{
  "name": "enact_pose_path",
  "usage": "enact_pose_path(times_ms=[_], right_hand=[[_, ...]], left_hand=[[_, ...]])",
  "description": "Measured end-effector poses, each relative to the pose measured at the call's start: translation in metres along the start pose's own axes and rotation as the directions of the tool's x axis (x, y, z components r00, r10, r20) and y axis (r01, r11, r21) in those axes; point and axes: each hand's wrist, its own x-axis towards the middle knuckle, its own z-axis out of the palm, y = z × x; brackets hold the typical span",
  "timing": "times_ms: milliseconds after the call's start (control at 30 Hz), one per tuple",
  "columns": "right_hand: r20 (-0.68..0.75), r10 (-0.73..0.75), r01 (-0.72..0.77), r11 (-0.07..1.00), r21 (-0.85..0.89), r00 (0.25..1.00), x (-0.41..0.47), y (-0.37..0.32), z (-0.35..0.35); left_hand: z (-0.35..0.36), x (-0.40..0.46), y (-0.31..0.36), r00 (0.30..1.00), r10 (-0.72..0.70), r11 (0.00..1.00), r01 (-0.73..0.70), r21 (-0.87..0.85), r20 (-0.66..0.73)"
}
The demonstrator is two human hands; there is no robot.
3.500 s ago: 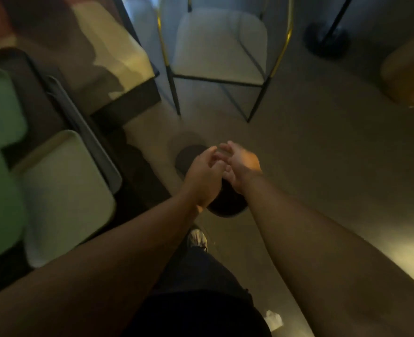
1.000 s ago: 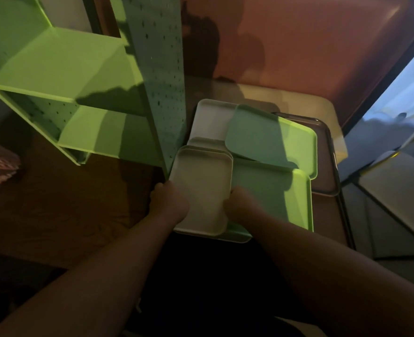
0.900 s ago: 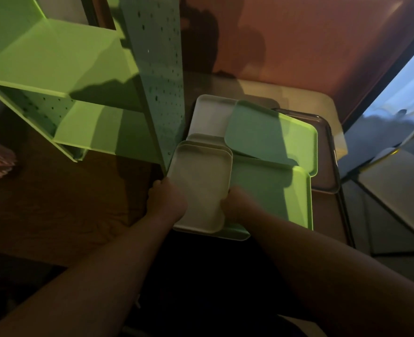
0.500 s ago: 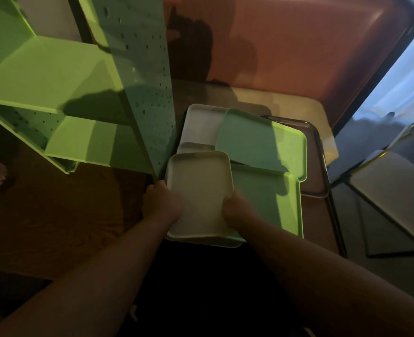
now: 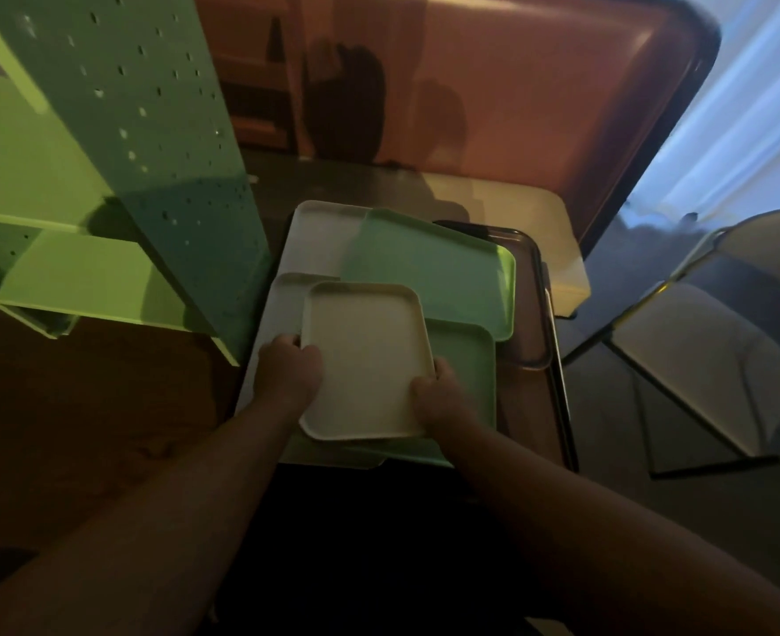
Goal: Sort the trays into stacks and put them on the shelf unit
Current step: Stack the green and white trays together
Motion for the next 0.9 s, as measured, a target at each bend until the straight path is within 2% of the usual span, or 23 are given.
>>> enact_pose_path(times_ms=[167,300,367,467,567,700,767,833,900], right_hand=[[0.053,0.002,-0.008,0.994,0.108,0.999,0.005,0.007,-0.049],[0.161,0.005,-0.014,0.998,0.056,0.987,0.016,0.008,-0.084],[0.239,0.034,-0.055,0.995,0.085,0.971,0.017,0.005,-0.101],[0.266,0.089,-0.147,0.968,0.204,0.960,0.019,0.001,-0.121],[0.174,0.113,-0.174,0.905,0.388,0.978,0.031,0.005,-0.124],[-0.012,0.172,-0.135,0.811,0.570,0.985,0.049,0.020,-0.115],[-0.137,0.164,-0.076,0.864,0.497,0.977,0.043,0.018,-0.106],[-0.251,0.104,-0.023,0.951,0.310,0.962,0.038,0.016,-0.101],[-0.289,0.050,0.008,0.981,0.194,0.956,0.039,0.014,-0.096]], left_hand=[[0.019,-0.029,0.021,0.996,-0.082,0.989,0.085,-0.122,0.028],[0.018,-0.038,0.033,0.983,-0.157,0.904,0.181,-0.387,0.093],[0.019,-0.030,0.029,0.984,-0.158,0.876,0.176,-0.449,0.079],[0.016,-0.023,0.028,0.989,-0.128,0.876,0.145,-0.460,0.067],[0.014,-0.014,0.022,0.978,-0.132,0.873,0.191,-0.449,0.159],[0.015,-0.008,0.009,0.929,-0.243,0.880,0.332,-0.340,0.278],[0.016,-0.008,0.002,0.910,-0.270,0.920,0.340,-0.192,0.316],[0.015,-0.011,-0.003,0.899,-0.258,0.956,0.290,-0.041,0.354],[0.013,-0.008,-0.010,0.885,-0.251,0.967,0.250,0.053,0.391]])
